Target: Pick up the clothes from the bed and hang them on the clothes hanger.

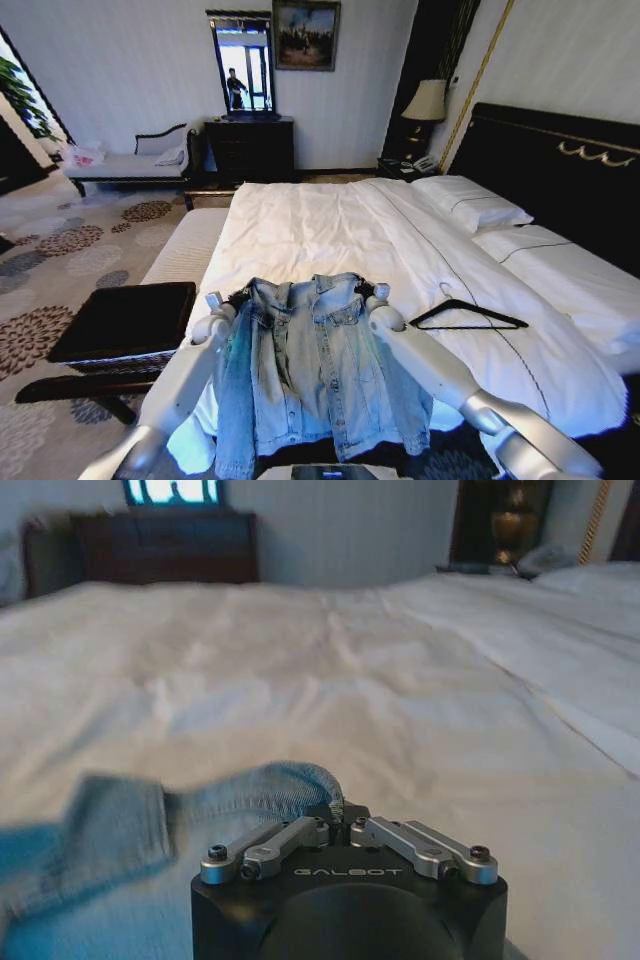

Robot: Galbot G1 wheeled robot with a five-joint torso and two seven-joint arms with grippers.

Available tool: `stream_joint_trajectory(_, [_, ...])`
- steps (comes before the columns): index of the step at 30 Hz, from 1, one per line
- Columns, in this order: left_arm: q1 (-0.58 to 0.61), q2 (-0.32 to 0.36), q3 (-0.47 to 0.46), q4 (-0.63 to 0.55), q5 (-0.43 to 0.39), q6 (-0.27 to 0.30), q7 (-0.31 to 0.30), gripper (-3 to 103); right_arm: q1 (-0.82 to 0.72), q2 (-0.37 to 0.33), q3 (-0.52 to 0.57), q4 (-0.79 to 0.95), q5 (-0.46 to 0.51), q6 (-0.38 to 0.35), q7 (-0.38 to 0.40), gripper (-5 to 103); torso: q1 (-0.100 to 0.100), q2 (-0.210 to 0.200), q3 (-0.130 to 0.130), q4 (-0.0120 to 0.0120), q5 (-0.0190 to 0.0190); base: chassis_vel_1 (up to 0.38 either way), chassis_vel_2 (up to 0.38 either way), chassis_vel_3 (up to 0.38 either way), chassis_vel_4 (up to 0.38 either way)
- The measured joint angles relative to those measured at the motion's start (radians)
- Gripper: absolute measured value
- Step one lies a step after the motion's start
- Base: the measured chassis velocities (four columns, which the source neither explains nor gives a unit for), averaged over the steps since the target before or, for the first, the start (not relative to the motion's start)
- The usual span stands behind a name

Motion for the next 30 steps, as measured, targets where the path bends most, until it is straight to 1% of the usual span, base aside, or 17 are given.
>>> stream_joint_trajectory(1, [0.004,-0.002,0.000,-0.003,0.003,0.006,-0.018,3,-0.004,0.005,-0.001,0.000,-0.005,-0.016,0.018,1,0.000,0.000,0.000,-0.0002,0.0000,0.000,0.000,0.000,0.000])
stream_joint_trajectory(3, [0.021,-0.001,-0.004,-0.027,0.006,0.025,-0.037,8,-0.016,0.005,0.004,0.011,-0.009,-0.028,0.026,10,0.000,0.000,0.000,-0.0002,0.0000,0.000,0.000,0.000,0.000])
stream_joint_trajectory(5, [0.028,0.000,-0.005,-0.039,0.006,0.034,-0.043,8,-0.023,0.002,0.008,0.019,-0.010,-0.037,0.031,10,0.000,0.000,0.000,-0.0002,0.0001,0.000,0.000,0.000,0.000])
stream_joint_trajectory(8, [0.129,0.039,-0.035,-0.170,0.020,0.097,-0.084,24,-0.094,-0.068,0.035,0.127,-0.003,-0.114,0.110,26,0.000,0.000,0.000,0.0001,0.0000,0.000,0.000,0.000,0.000])
stream_joint_trajectory(9, [0.129,0.039,-0.035,-0.170,0.020,0.097,-0.084,24,-0.094,-0.068,0.035,0.127,-0.003,-0.114,0.110,26,0.000,0.000,0.000,0.0001,0.0000,0.000,0.000,0.000,0.000])
stream_joint_trajectory(11, [0.214,0.061,-0.079,-0.258,0.030,0.120,-0.080,35,-0.173,-0.127,0.057,0.234,0.016,-0.142,0.141,37,0.000,0.000,0.000,-0.0005,0.0000,0.000,0.000,0.000,0.000])
stream_joint_trajectory(13, [0.299,0.077,-0.126,-0.340,0.036,0.134,-0.067,46,-0.259,-0.171,0.086,0.358,0.021,-0.145,0.145,42,0.000,0.000,0.000,-0.0006,0.0001,0.000,0.000,0.000,0.000])
stream_joint_trajectory(14, [0.299,0.077,-0.126,-0.340,0.036,0.134,-0.067,46,-0.259,-0.171,0.086,0.358,0.021,-0.145,0.145,42,0.000,0.000,0.000,-0.0006,0.0001,0.000,0.000,0.000,0.000])
stream_joint_trajectory(15, [0.317,0.080,-0.135,-0.358,0.038,0.137,-0.065,46,-0.275,-0.179,0.093,0.384,0.022,-0.145,0.145,48,-0.001,0.000,0.000,-0.0007,0.0002,0.000,0.000,0.000,0.000])
stream_joint_trajectory(17, [0.416,0.093,-0.177,-0.449,0.058,0.149,-0.058,57,-0.348,-0.216,0.124,0.516,0.025,-0.130,0.126,54,-0.001,0.000,0.000,-0.0002,-0.0001,0.000,0.000,0.000,0.000])
stream_joint_trajectory(18, [0.479,0.095,-0.206,-0.508,0.076,0.149,-0.057,62,-0.373,-0.227,0.130,0.577,0.028,-0.111,0.105,65,-0.001,0.000,-0.001,0.0000,-0.0006,0.000,0.000,0.000,0.000])
stream_joint_trajectory(20, [0.510,0.093,-0.227,-0.548,0.080,0.144,-0.057,68,-0.380,-0.228,0.128,0.598,0.032,-0.094,0.090,65,-0.001,0.000,0.000,0.0003,-0.0005,0.000,0.000,0.000,0.000])
stream_joint_trajectory(21, [0.527,0.090,-0.244,-0.576,0.079,0.138,-0.057,68,-0.381,-0.228,0.125,0.607,0.035,-0.084,0.080,71,-0.001,0.000,0.000,0.0003,-0.0006,0.000,0.000,0.000,0.000])
stream_joint_trajectory(24, [0.550,0.057,-0.360,-0.763,0.022,0.068,-0.094,84,-0.353,-0.192,0.083,0.604,0.082,-0.016,0.012,86,-0.001,0.000,0.000,0.0000,0.0001,0.000,0.000,0.000,0.000])
stream_joint_trajectory(26, [0.549,0.055,-0.366,-0.773,0.019,0.063,-0.098,84,-0.350,-0.188,0.079,0.600,0.089,-0.010,0.007,86,-0.001,0.000,0.000,0.0000,0.0001,0.000,0.000,0.000,0.000])
stream_joint_trajectory(28, [0.544,0.036,-0.451,-0.896,-0.026,0.026,-0.127,94,-0.312,-0.152,0.045,0.546,0.154,0.027,-0.027,96,0.000,0.000,0.000,-0.0003,0.0005,0.000,0.000,0.000,0.000])
stream_joint_trajectory(30, [0.559,0.024,-0.512,-0.997,-0.062,0.016,-0.134,100,-0.272,-0.124,0.009,0.485,0.192,0.038,-0.041,99,0.000,0.000,0.000,-0.0001,0.0003,0.000,0.000,0.000,0.000])
